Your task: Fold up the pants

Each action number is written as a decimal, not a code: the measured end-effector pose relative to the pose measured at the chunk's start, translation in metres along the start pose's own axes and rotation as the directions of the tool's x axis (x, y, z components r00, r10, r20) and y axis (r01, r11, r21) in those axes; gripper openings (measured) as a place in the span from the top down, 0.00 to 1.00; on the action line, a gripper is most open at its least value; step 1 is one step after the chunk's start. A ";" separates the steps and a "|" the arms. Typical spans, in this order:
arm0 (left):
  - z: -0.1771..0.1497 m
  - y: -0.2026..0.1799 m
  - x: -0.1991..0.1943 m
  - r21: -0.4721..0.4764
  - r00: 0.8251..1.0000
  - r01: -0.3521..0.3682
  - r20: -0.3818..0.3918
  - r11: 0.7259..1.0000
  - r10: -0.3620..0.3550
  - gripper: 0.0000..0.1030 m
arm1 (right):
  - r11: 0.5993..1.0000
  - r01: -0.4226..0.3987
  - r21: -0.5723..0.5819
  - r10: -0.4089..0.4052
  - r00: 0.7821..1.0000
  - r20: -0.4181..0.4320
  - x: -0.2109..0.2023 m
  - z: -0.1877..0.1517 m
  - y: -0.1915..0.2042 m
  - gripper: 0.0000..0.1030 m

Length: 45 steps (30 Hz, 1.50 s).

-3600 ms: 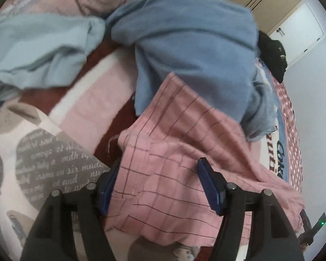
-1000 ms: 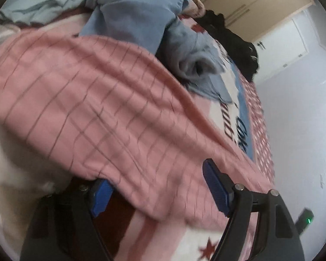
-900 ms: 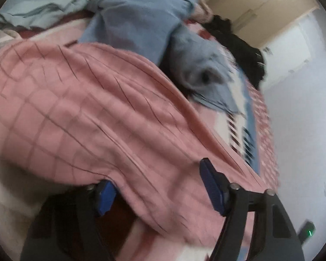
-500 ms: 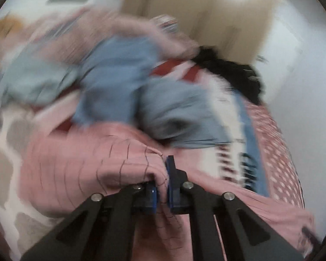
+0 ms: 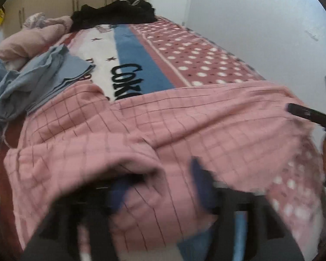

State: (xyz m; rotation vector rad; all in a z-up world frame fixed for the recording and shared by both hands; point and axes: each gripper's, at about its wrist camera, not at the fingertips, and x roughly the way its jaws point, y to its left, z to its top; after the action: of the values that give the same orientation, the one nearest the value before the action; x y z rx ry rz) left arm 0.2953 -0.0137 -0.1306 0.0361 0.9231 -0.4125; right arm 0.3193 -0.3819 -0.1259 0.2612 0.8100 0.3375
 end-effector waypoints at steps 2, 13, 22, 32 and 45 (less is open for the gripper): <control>-0.007 0.001 -0.023 -0.005 0.999 0.034 0.035 0.999 -0.034 0.27 | 1.000 0.010 -0.013 -0.010 1.000 0.004 -0.005 0.003 0.003 0.52; -0.050 0.081 -0.119 -0.213 0.972 -0.122 0.173 0.970 0.160 0.24 | 0.968 -0.065 -0.244 0.067 0.998 0.000 0.010 0.017 0.127 0.47; -0.045 0.138 -0.128 -0.285 0.953 -0.069 0.266 0.956 0.148 0.24 | 0.829 -0.136 -0.542 0.107 0.991 -0.084 0.079 -0.011 0.292 0.25; -0.043 0.182 -0.113 -0.362 0.962 -0.024 0.245 0.932 0.120 0.24 | 0.721 -0.030 -0.692 -0.038 0.996 -0.082 0.162 -0.036 0.371 0.11; -0.046 0.174 -0.122 -0.354 0.956 0.011 0.278 0.935 0.094 0.24 | 0.951 0.086 -0.297 -0.101 0.994 -0.035 0.146 0.024 0.284 0.92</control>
State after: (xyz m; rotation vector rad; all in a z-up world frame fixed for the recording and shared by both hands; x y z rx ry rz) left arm 0.2579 0.1962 -0.0886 -0.3266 0.6910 -0.1988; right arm 0.3762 -0.0676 -0.1061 -0.0662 0.8061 0.3721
